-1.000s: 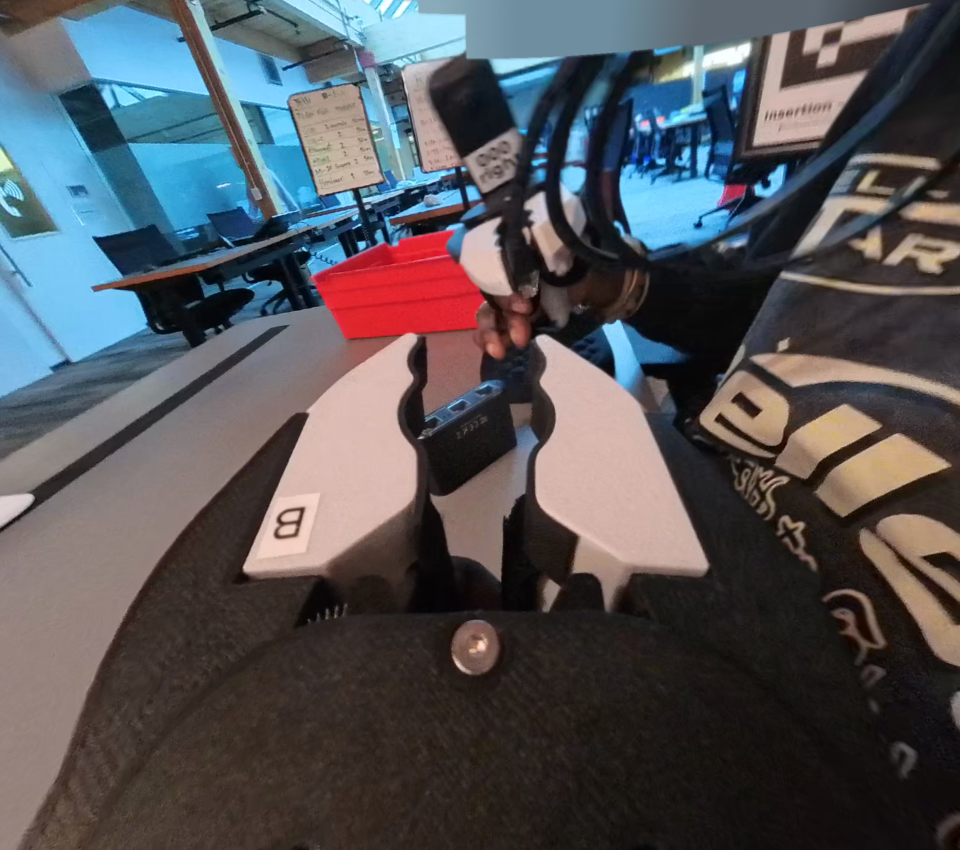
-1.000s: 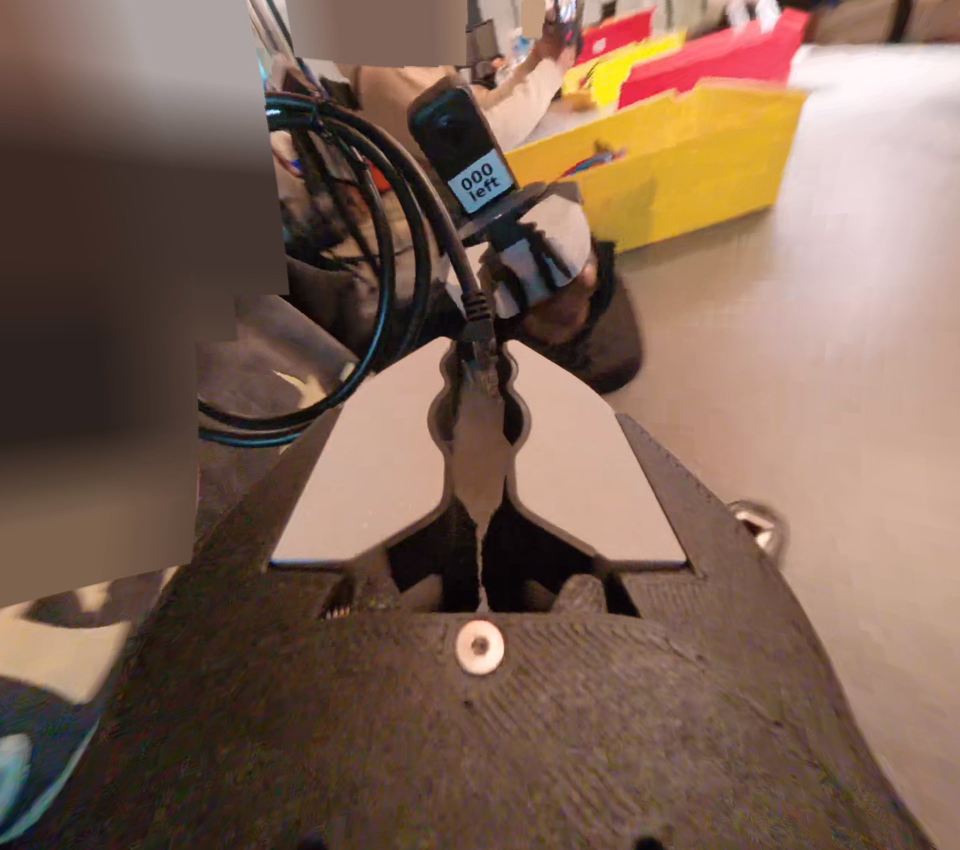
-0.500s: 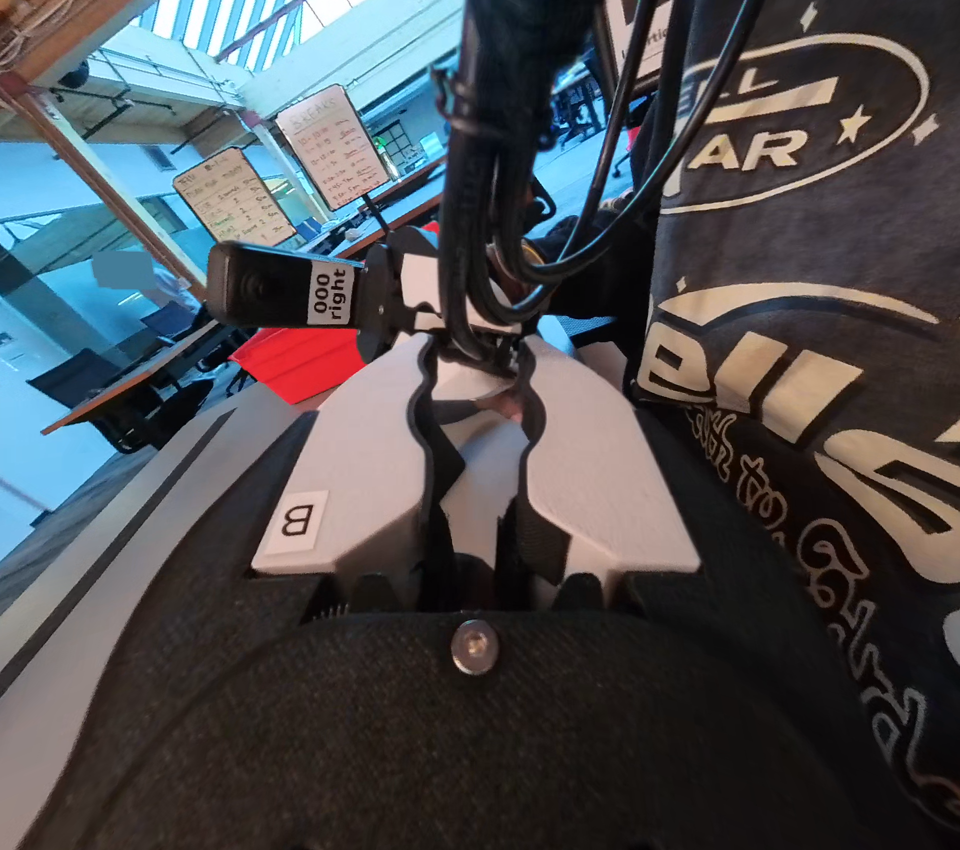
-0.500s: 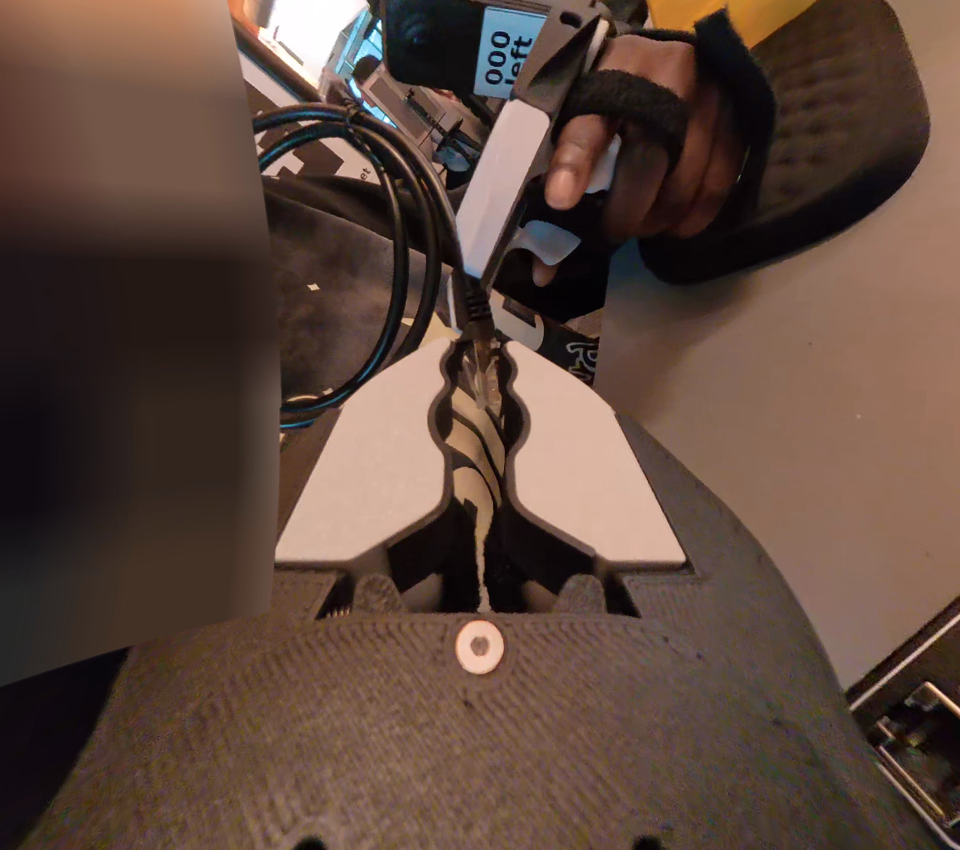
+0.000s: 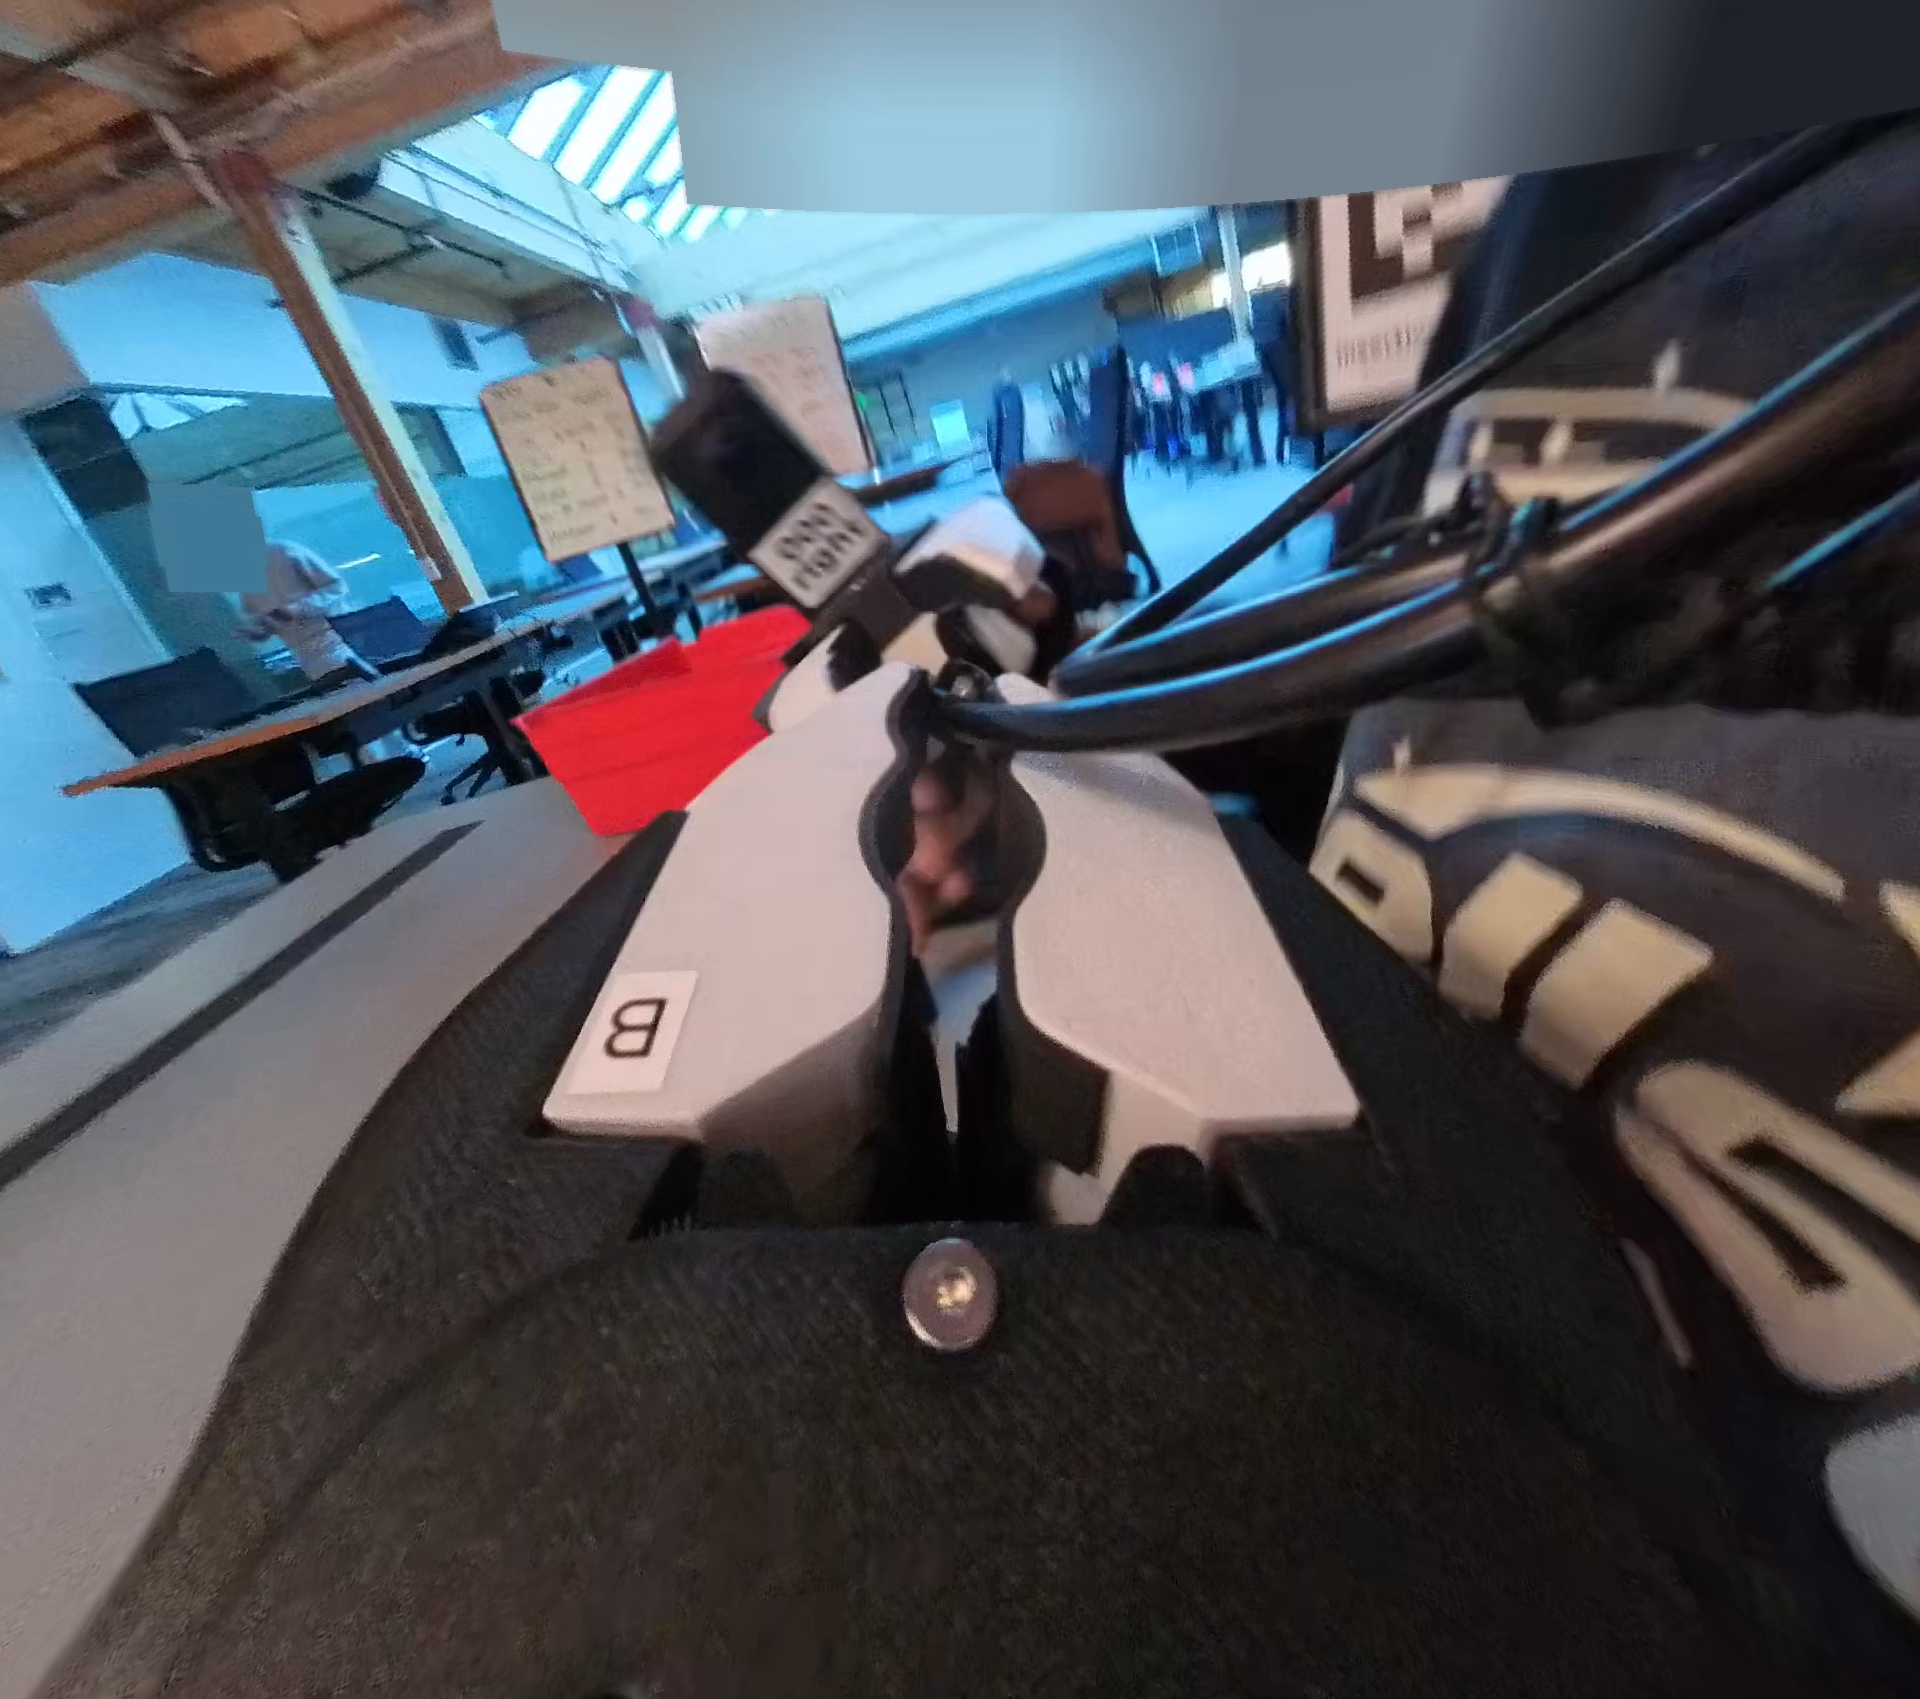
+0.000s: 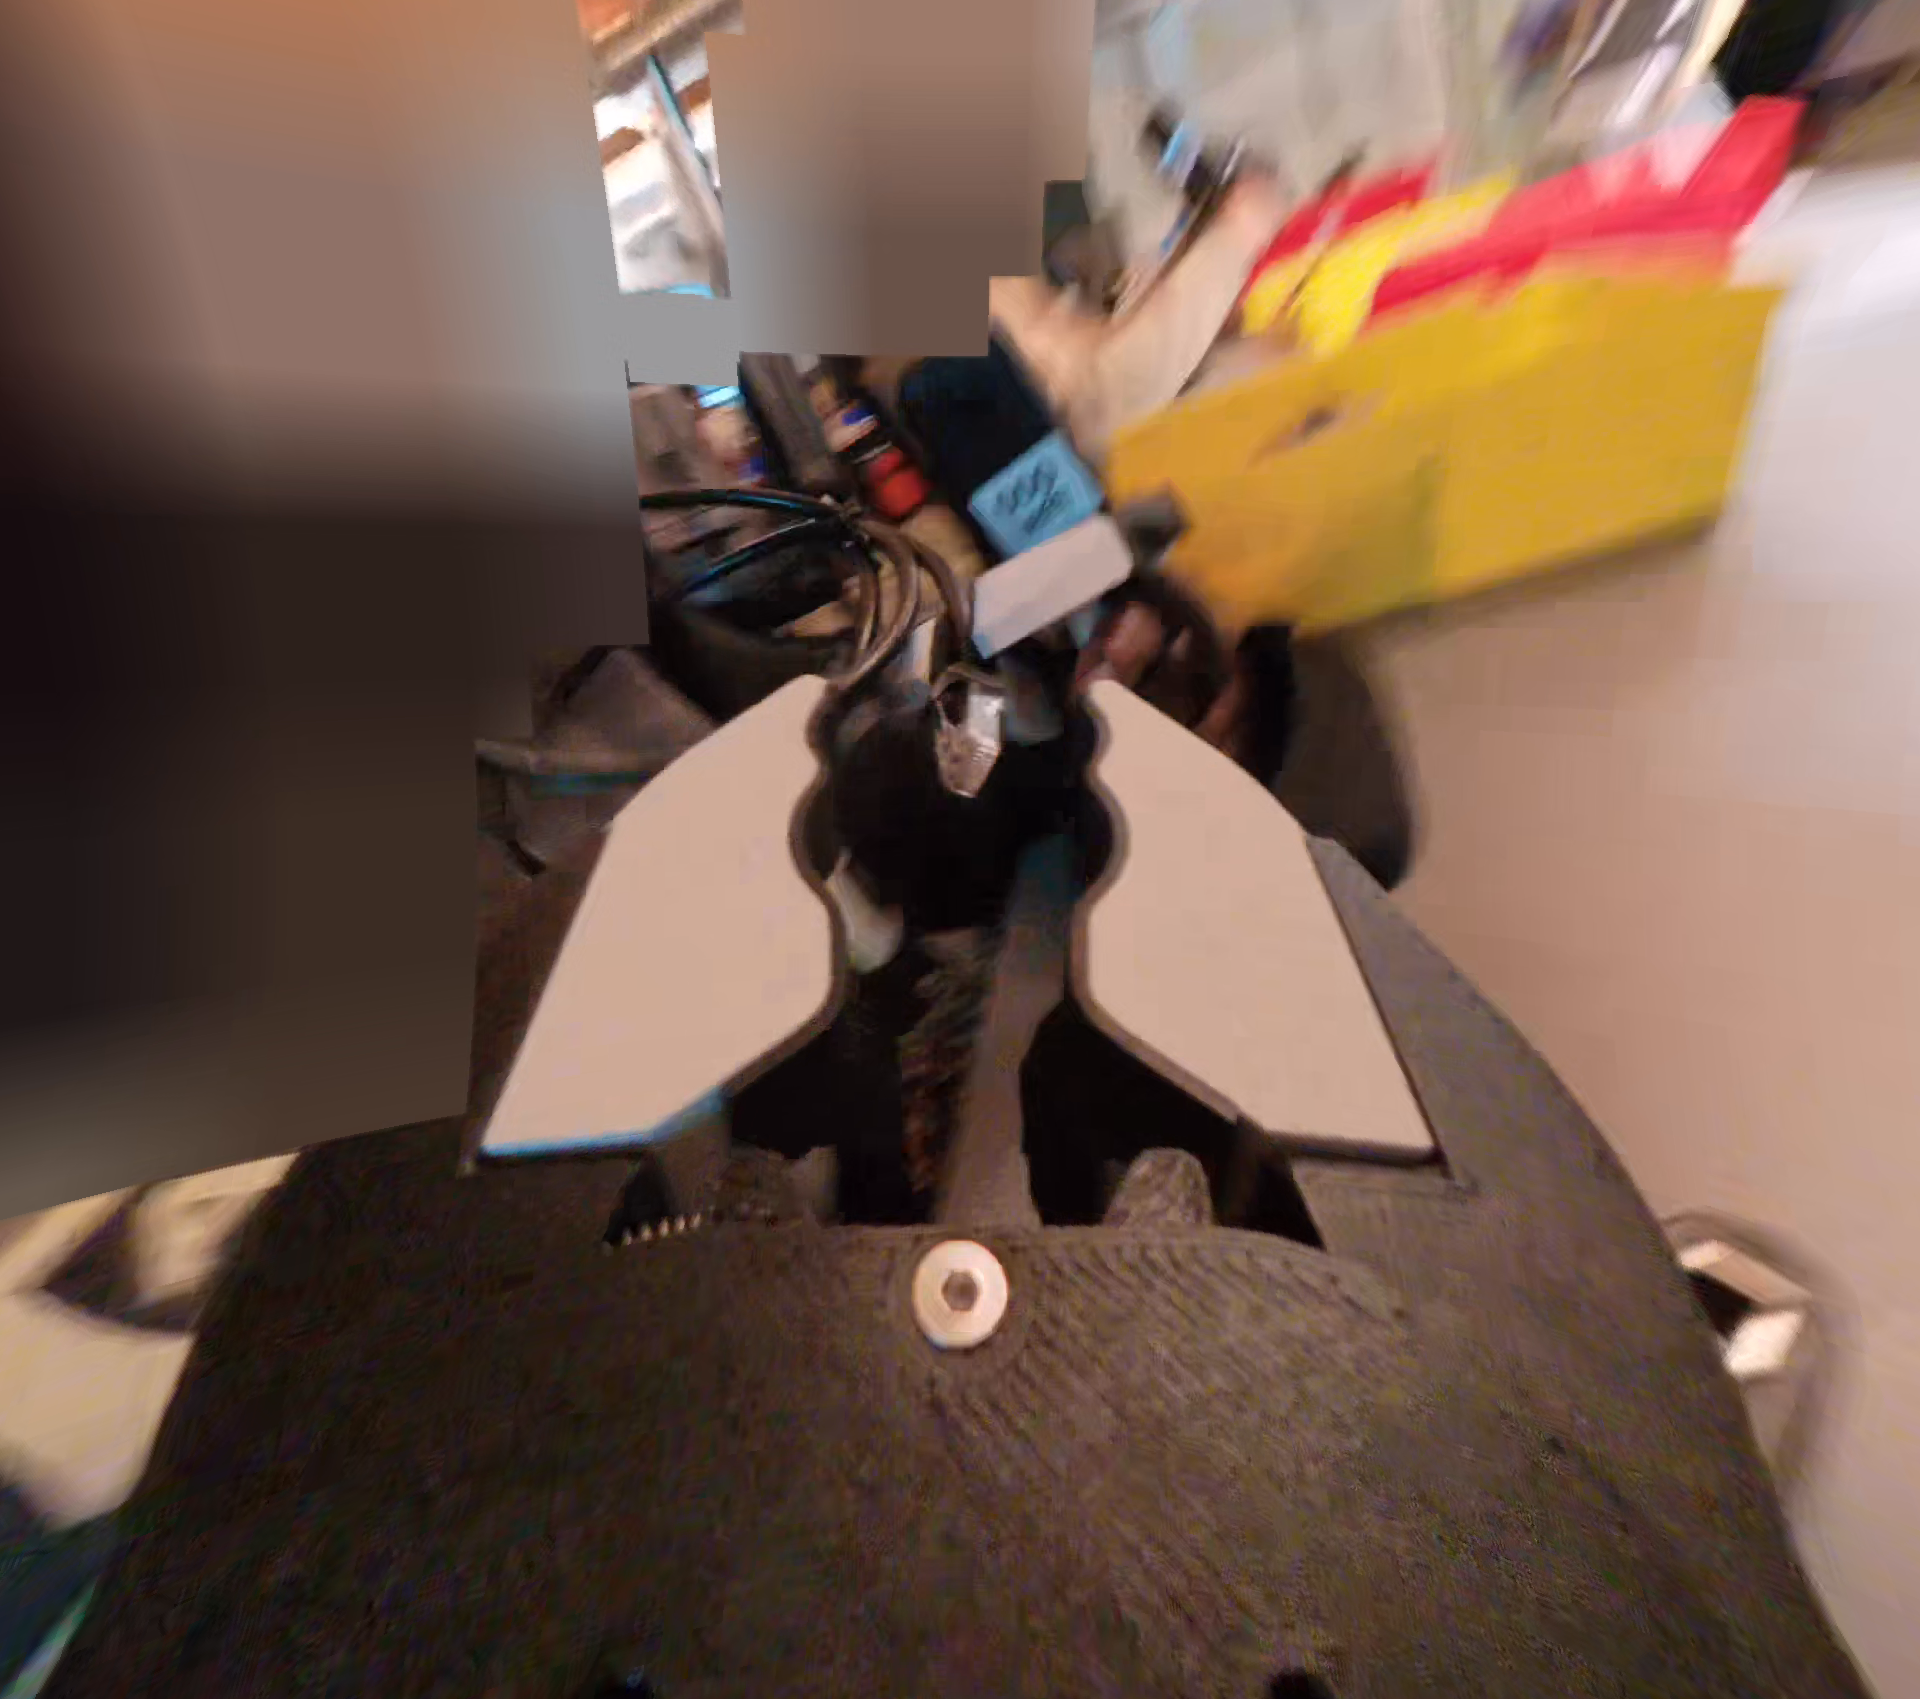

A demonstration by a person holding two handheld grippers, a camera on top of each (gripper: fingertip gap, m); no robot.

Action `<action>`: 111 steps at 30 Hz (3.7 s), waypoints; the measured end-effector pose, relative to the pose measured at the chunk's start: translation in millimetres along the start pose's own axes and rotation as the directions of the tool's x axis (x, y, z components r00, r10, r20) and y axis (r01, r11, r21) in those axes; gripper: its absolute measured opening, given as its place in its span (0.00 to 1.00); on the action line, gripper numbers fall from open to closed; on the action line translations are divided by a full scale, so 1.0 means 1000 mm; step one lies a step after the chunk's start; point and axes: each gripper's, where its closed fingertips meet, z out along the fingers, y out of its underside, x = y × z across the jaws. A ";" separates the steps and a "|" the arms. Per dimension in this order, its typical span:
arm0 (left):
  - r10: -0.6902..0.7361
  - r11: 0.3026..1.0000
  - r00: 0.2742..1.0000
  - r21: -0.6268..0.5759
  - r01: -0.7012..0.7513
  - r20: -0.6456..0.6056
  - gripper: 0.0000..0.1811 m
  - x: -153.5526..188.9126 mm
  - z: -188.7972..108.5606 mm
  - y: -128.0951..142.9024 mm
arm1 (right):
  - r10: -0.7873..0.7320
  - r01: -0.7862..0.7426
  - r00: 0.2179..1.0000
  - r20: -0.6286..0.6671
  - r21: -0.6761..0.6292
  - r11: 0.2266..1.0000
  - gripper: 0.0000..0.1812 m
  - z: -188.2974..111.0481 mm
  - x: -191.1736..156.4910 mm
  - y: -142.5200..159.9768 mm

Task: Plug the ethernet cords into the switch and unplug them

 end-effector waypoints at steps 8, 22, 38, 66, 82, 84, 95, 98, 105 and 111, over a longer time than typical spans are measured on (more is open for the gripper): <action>-0.351 0.911 0.933 0.205 0.359 -0.076 0.05 -0.007 0.001 -0.020 | -0.715 0.724 0.638 -0.284 -0.095 0.683 0.25 0.003 -0.004 -0.011; -0.347 0.929 0.937 0.122 0.349 -0.041 0.03 -0.006 0.003 -0.007 | -0.697 0.673 0.680 -0.227 -0.183 0.716 0.06 0.008 -0.003 0.006; -0.299 0.953 0.953 0.040 0.301 -0.049 0.09 0.003 0.005 0.002 | -0.551 0.547 0.814 -0.185 -0.078 0.834 0.06 0.006 -0.003 0.007; -0.421 0.895 0.906 -0.144 0.423 0.047 0.07 -0.007 0.011 0.036 | -0.698 0.637 0.638 -0.325 -0.286 0.716 0.17 0.015 0.012 -0.001; -0.470 0.867 0.881 -0.221 0.447 -0.063 0.06 0.012 0.020 0.044 | -0.436 0.320 0.864 -0.251 -0.393 0.862 0.05 0.023 0.063 -0.014; -0.512 0.851 0.857 -0.172 0.497 -0.060 0.05 0.007 0.017 0.038 | -0.408 0.307 0.882 -0.237 -0.368 0.878 0.09 0.024 0.067 -0.012; -0.582 0.797 0.802 0.289 0.530 0.133 0.06 -0.057 -0.020 -0.001 | -0.593 0.542 0.687 -0.419 -0.248 0.803 0.39 -0.039 0.047 -0.047; -0.627 0.744 0.763 0.417 0.523 0.161 0.07 -0.075 -0.039 -0.009 | -0.552 0.437 0.651 -0.520 -0.337 0.834 0.43 -0.079 0.068 -0.026; -0.578 0.792 0.785 0.383 0.475 0.222 0.07 -0.075 -0.038 -0.007 | -0.402 0.040 0.745 -0.532 -0.566 0.823 0.46 -0.097 0.081 0.060; -0.517 0.851 0.812 0.272 0.450 0.273 0.07 -0.070 -0.028 0.005 | -0.420 -0.120 0.744 -0.520 -0.722 0.682 0.35 -0.081 0.090 0.072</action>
